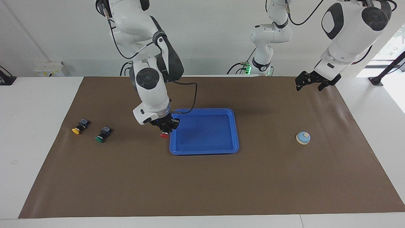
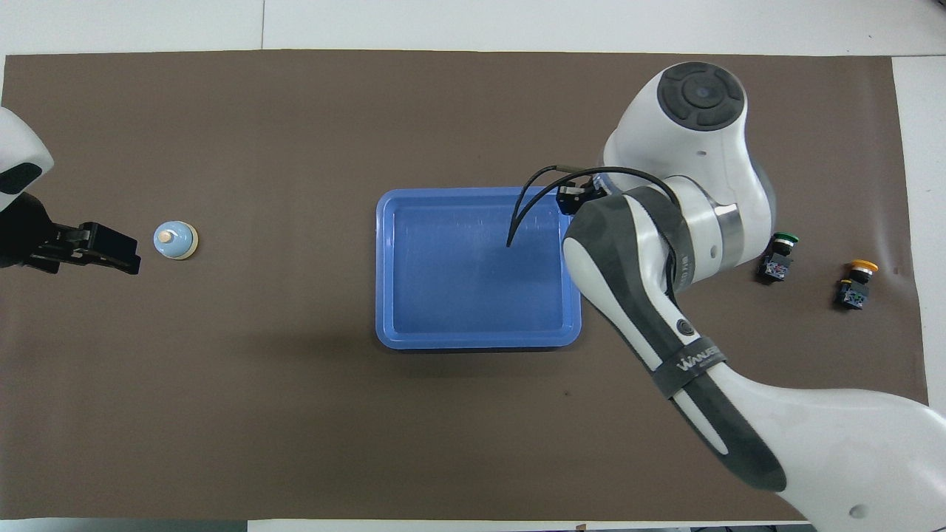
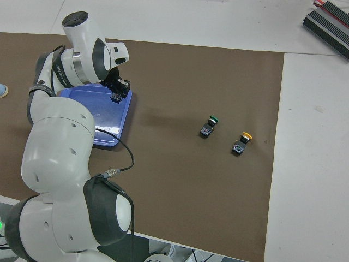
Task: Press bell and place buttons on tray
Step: 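Carry the red-capped button into the blue tray and release it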
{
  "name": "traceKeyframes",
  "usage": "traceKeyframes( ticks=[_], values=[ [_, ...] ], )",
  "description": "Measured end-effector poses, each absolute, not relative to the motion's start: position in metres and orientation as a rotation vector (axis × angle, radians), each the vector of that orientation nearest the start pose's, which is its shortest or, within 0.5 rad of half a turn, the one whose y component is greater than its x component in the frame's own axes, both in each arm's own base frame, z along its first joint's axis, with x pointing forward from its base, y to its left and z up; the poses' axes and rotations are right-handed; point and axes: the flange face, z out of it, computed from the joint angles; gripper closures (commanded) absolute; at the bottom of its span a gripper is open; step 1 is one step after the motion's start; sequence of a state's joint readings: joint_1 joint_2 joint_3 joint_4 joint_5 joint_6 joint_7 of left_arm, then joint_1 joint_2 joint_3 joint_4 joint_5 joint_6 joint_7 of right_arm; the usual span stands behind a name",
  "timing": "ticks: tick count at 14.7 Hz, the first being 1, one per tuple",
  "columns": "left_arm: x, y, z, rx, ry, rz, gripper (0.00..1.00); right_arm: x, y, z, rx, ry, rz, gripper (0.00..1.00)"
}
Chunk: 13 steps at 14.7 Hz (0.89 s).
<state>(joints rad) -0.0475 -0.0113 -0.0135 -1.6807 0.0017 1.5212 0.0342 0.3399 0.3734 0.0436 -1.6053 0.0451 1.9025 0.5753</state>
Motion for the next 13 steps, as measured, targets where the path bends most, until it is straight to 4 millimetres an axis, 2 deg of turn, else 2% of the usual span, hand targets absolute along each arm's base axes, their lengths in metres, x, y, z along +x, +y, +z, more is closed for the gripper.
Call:
traceKeyframes(
  ticks=[2,4,7,10,11,12,13],
  values=[
    [0.539,-0.033,0.575,-3.126,0.149,0.232,0.0,0.597,0.276,0.389,-3.115,0.264,0.167,1.0],
    [0.539,-0.033,0.575,-3.126,0.149,0.232,0.0,0.589,0.294,0.364,-3.114,0.223,0.149,1.0],
    [0.539,-0.033,0.575,-3.126,0.149,0.232,0.0,0.574,0.299,0.324,-3.108,0.203,0.113,1.0],
    [0.539,-0.033,0.575,-3.126,0.149,0.232,0.0,0.564,0.295,0.301,-3.108,0.206,0.107,1.0],
    [0.539,-0.033,0.575,-3.126,0.149,0.232,0.0,0.564,0.294,0.3,-3.108,0.209,0.104,0.56],
    [0.539,-0.033,0.575,-3.126,0.149,0.232,0.0,0.564,0.294,0.302,-3.105,0.228,0.101,0.01],
    [0.539,-0.033,0.575,-3.126,0.149,0.232,0.0,0.564,0.294,0.302,-3.103,0.26,0.1,0.0]
  ],
)
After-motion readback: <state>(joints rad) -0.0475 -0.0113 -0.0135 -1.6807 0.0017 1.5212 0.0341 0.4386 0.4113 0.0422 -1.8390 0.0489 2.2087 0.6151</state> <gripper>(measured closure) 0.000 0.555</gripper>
